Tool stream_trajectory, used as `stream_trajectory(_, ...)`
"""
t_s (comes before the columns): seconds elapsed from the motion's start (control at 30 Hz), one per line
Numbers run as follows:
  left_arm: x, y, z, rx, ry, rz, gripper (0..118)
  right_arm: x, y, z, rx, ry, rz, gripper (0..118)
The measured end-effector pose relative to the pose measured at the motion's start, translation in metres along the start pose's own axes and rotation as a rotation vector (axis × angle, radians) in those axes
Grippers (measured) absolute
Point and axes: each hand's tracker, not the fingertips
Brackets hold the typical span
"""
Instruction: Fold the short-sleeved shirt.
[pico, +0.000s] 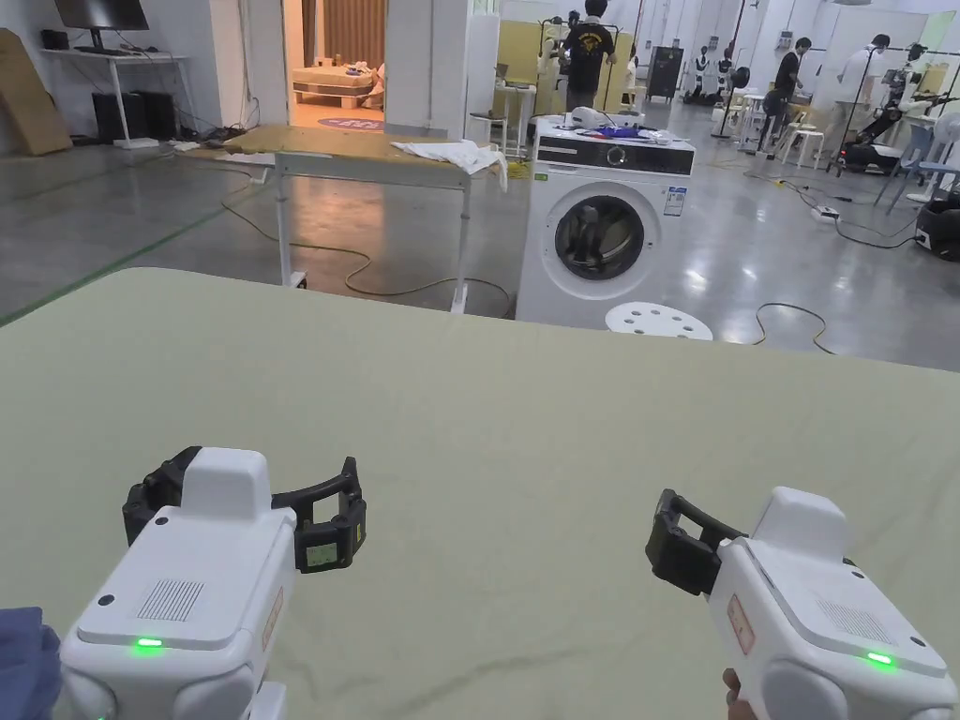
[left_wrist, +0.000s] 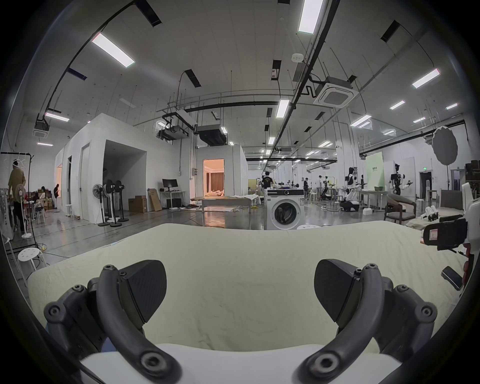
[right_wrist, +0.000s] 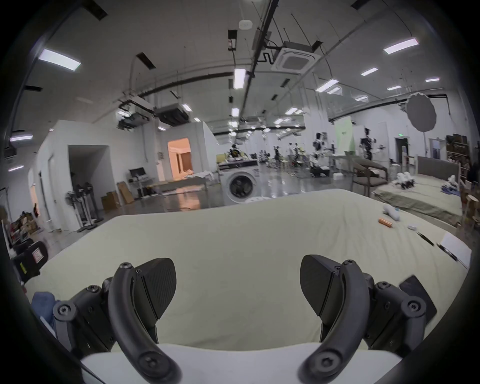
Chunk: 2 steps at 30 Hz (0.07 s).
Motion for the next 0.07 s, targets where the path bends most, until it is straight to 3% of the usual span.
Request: stream_trajectory(0.07,-0.0001,-0.0007,-0.0005,-0.002,-0.001,0.002,114,-0.0032,-0.0020,0.0006,0.002,0.002,0.072,100)
